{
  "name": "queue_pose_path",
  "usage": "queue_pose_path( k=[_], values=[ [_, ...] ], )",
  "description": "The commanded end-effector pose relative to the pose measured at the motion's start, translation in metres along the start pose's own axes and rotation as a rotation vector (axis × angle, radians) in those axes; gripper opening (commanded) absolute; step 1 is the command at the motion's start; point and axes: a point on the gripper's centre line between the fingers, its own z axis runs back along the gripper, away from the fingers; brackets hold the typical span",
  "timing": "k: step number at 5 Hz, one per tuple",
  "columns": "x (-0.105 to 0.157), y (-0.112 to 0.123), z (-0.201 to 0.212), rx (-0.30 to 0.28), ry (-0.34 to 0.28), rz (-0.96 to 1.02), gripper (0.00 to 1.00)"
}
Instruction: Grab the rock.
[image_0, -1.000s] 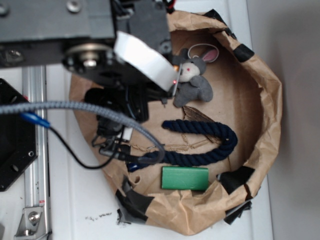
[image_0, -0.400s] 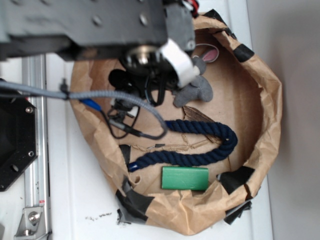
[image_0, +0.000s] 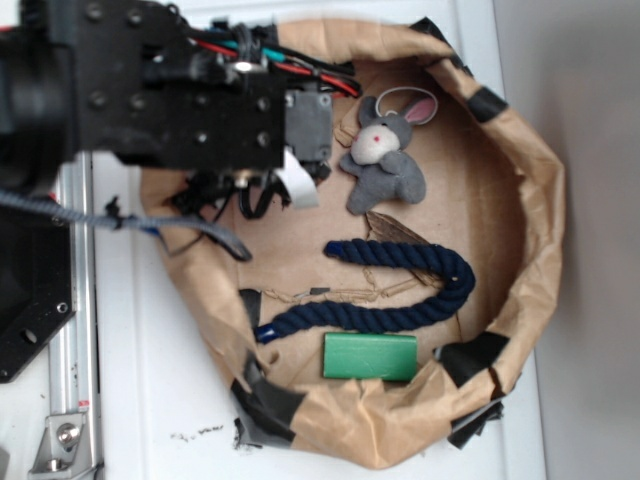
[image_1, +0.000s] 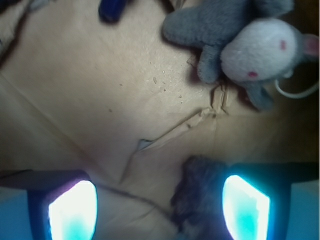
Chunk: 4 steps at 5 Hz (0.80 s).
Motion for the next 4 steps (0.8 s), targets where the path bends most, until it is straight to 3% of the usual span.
queue_pose_path(
  k=[1,3,4],
  values=[
    [-0.004,0.029,-0.004,-0.014,-0.057,-0.012,1.00],
    [-0.008,0.039,-0.019,-0.071,-0.049,0.015,1.00],
    [-0.005,0.042,-0.021,-0.082,-0.067,0.045,0.01]
  ],
)
